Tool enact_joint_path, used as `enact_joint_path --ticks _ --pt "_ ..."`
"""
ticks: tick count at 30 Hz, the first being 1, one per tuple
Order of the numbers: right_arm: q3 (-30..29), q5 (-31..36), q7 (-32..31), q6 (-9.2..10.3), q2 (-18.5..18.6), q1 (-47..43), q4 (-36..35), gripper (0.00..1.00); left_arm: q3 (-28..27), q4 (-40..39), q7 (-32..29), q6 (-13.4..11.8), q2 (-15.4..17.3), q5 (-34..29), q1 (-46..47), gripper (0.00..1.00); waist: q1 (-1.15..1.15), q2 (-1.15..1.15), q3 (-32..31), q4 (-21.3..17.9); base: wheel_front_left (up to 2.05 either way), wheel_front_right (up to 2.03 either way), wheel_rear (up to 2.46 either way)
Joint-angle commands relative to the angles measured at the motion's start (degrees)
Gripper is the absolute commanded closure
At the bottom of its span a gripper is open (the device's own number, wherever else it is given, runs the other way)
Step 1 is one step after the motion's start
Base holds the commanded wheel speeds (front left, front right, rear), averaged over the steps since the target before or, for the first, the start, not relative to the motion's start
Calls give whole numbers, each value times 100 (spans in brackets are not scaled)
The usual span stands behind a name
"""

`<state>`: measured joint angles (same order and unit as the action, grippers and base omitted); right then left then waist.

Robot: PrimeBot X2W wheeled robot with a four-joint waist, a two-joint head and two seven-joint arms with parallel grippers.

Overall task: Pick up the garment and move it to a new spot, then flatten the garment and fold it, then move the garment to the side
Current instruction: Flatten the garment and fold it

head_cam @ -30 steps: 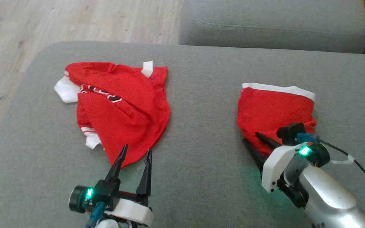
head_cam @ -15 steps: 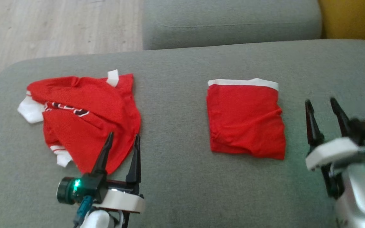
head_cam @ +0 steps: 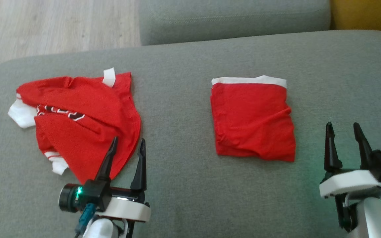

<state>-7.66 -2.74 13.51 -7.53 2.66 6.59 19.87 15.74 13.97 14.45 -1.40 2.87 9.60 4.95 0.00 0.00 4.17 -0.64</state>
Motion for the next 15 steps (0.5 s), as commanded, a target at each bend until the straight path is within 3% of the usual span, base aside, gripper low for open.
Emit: enact_joint_path --ticks 1,2,3,4,5,15 --pt "157 -67 -70 4 23 363 -227 0 -144 -140 55 46 5 -14 286 0 0 0 131 116 0 0 0" --pt "180 -95 -126 4 23 438 -223 7 -137 -134 55 54 5 -17 313 0 0 0 197 162 0 0 0" --pt "204 -116 -187 4 23 524 -204 75 -135 -125 55 60 4 -17 339 0 0 0 258 207 0 0 0" --pt "204 -116 -187 4 23 524 -204 75 -135 -125 55 60 4 -17 339 0 0 0 258 207 0 0 0" --pt "219 -144 -262 4 23 619 -159 100 -132 -113 55 69 4 -19 362 0 0 0 322 252 0 0 0" --pt "415 31 -686 4 22 1880 1160 100 -26 -29 55 187 2 -28 713 0 0 0 961 827 0 0 0"
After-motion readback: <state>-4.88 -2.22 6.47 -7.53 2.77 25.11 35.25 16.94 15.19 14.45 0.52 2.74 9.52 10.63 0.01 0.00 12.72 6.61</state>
